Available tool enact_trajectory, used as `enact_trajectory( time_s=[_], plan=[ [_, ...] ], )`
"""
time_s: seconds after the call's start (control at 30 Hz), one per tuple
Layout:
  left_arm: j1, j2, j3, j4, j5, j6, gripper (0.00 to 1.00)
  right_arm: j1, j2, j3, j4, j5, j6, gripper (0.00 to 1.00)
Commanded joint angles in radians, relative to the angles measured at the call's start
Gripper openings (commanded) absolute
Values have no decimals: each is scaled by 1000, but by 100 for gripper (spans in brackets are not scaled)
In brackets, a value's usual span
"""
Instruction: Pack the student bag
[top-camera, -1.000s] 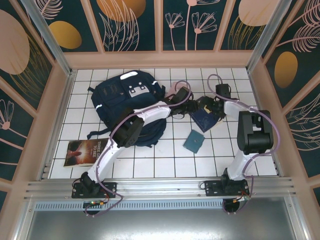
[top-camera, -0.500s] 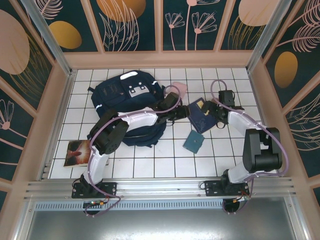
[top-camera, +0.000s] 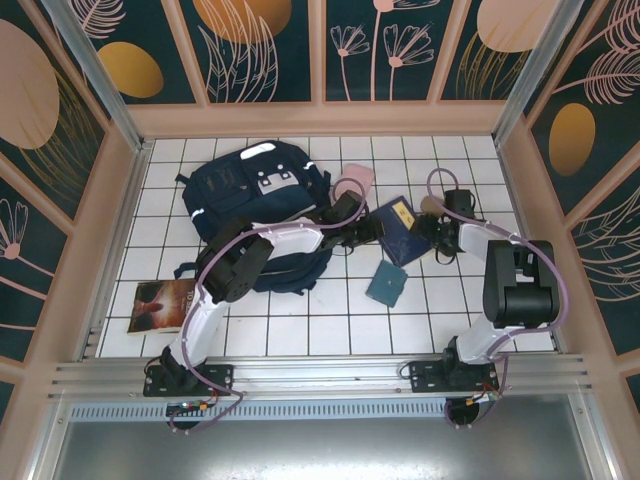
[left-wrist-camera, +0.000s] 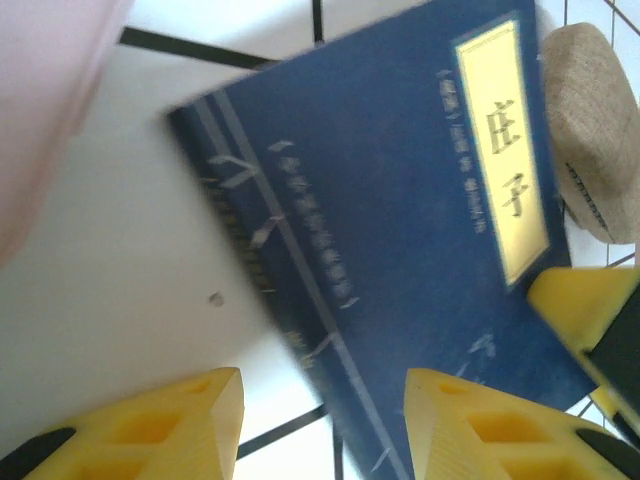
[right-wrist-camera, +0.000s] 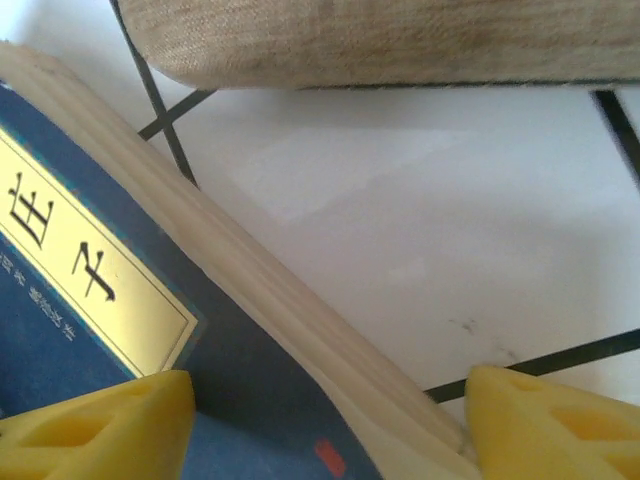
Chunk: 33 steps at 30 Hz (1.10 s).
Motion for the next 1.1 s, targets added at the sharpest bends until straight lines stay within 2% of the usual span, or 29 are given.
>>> enact_trajectory(
  time_s=[0.0,0.03,0.2,0.37,0.43,0.57,0.67,0.77,0.93,1.03,1.07],
  plan=[
    [-5,59,47,-25,2,-9,47,55,22,-24,10,-101,1,57],
    [-5,69,58,-36,-3,-7,47,64,18,-26,10,-105,7,54],
    [-6,102,97,-73,-34,2,47,80,-1,-47,14,-108,20,52],
    [-5,95,112,-102,-104,52,49,80,0,-18,-17,-32,-4,57],
    [-1,115,164,-131,-133,82,50,80,-2,-1,-29,-1,-8,63],
    [7,195,321,-193,-142,131,48,63,-35,11,-44,63,-1,69],
    [13,240,389,-194,-139,129,47,36,-74,-7,-8,55,10,70],
    [18,263,453,-232,-136,141,47,6,-48,4,8,11,12,70],
    [19,143,300,-195,-138,162,48,4,30,9,47,-86,14,68],
    [18,66,170,-157,-122,142,49,19,57,-2,53,-90,13,64],
    [18,51,141,-145,-113,133,49,22,61,-9,56,-90,13,60]
  ],
)
